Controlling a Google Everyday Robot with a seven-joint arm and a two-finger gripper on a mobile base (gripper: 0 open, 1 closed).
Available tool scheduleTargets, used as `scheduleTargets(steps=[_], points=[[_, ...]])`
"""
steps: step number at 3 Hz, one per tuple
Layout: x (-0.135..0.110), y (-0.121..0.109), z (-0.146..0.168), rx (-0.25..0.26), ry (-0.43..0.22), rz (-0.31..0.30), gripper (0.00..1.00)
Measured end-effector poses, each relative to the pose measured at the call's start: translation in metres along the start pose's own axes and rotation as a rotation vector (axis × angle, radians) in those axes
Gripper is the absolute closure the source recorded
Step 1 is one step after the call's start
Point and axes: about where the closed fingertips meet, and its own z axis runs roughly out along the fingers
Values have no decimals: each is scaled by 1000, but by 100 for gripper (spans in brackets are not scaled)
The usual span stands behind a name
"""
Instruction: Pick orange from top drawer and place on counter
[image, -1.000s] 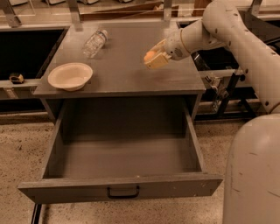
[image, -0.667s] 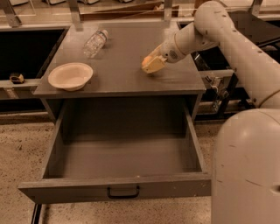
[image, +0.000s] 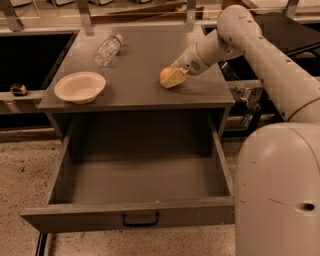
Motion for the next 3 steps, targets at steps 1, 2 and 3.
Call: scheduleTargets(steps=[1, 2, 3], points=[[0, 0, 0, 0, 0, 0, 13], [0, 0, 0, 0, 0, 0, 0], [0, 1, 1, -6, 2, -3, 0]])
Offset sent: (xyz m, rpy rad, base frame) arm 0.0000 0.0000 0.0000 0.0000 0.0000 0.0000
